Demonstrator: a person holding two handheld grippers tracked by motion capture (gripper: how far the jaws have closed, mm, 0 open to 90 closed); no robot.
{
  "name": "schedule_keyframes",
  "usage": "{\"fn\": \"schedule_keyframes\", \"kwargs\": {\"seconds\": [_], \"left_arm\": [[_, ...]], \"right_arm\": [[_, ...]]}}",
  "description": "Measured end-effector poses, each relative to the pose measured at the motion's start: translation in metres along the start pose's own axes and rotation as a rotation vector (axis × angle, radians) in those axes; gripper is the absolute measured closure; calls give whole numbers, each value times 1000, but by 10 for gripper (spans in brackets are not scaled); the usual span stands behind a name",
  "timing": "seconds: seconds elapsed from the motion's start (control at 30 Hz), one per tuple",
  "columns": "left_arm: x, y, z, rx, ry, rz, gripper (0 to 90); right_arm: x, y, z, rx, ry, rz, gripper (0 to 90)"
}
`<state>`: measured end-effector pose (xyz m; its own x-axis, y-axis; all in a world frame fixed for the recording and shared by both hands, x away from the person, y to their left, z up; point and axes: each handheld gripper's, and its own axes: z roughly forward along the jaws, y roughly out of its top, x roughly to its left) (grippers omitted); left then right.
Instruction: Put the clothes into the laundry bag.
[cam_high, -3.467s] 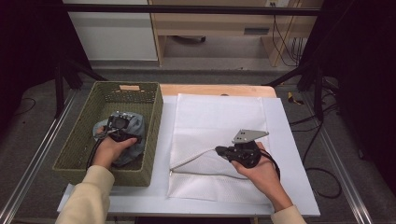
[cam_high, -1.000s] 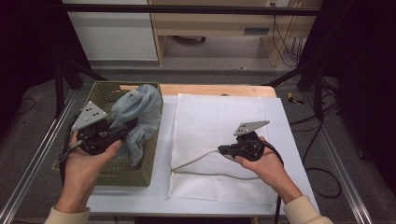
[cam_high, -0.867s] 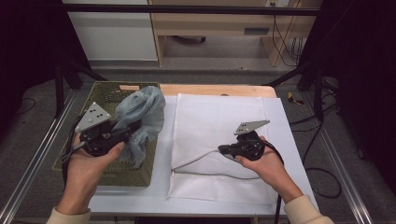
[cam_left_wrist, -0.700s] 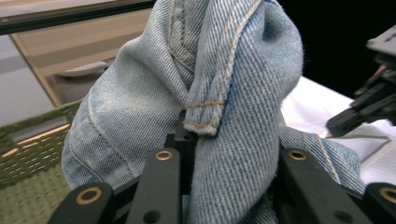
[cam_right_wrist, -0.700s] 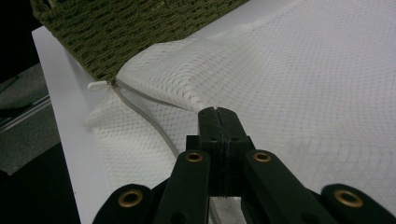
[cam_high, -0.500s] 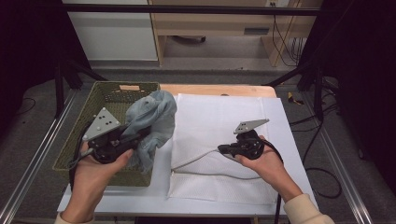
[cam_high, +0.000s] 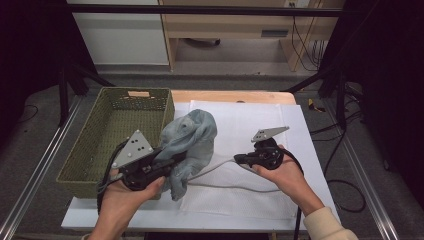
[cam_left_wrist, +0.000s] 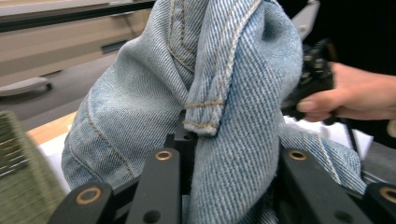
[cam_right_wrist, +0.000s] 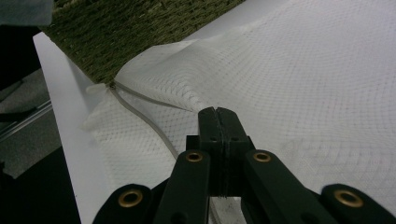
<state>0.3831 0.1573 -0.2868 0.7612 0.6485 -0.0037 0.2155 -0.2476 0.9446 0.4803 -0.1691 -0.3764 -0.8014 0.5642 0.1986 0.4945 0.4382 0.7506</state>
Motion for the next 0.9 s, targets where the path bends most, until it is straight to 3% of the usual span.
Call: {"fn": "schedule_keyframes", "kwargs": {"seconds": [0.27, 0.53, 0.9], "left_arm": [[-24, -5, 15, 0, -72, 18, 701], [-39, -8, 26, 12, -116, 26, 700], [-57, -13, 37, 4, -183, 32, 699]], "right_arm": [[-3, -1, -3, -8, 3, 19, 900], [-5, 0, -6, -25, 5, 24, 900], [-10, 15, -18, -35, 1, 16, 900]]}}
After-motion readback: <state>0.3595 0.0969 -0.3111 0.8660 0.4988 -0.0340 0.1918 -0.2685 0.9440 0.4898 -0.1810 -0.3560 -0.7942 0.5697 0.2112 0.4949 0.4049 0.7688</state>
